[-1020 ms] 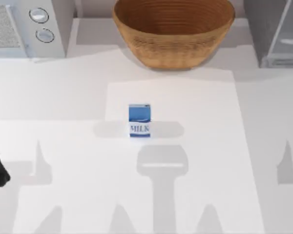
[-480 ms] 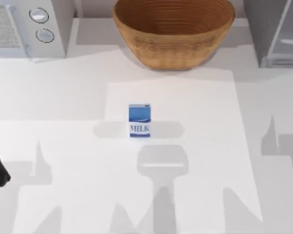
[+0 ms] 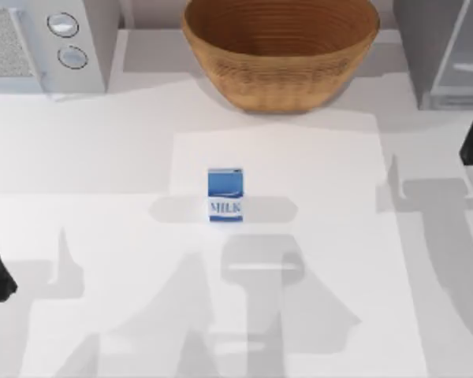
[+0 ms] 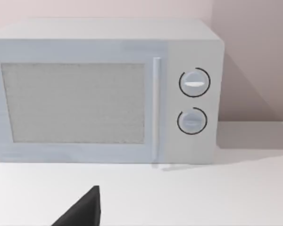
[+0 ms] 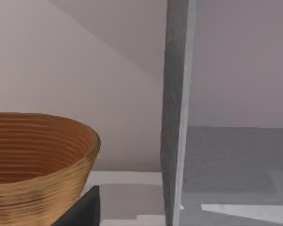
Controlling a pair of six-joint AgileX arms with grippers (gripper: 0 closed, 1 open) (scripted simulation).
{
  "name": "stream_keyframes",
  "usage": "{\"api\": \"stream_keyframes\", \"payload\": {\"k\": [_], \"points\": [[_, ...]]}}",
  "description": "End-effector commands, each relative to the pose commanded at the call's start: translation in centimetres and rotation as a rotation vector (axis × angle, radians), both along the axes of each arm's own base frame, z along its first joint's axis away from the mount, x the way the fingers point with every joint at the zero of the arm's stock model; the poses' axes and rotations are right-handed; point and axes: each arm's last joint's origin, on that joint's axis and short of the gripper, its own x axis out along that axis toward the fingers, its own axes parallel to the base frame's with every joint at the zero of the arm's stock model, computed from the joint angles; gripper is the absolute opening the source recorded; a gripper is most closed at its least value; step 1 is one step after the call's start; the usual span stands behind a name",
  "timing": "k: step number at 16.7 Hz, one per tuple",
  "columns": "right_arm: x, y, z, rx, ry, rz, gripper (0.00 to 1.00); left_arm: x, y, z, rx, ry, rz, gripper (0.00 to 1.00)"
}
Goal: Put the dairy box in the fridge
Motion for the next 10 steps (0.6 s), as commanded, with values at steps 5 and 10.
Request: {"api": "stream_keyframes", "payload": {"k": [5,10], "points": [[3.4,4.0,0.1,0.01,-0.016,-0.005,1.0,0.0,0.0,0.0,0.0,0.0,0.0,1.0],[6.2,8.9,-1.8,0.01,-0.011,-0.015,1.0,0.0,0.0,0.0,0.0,0.0,0.0,1.0]]}}
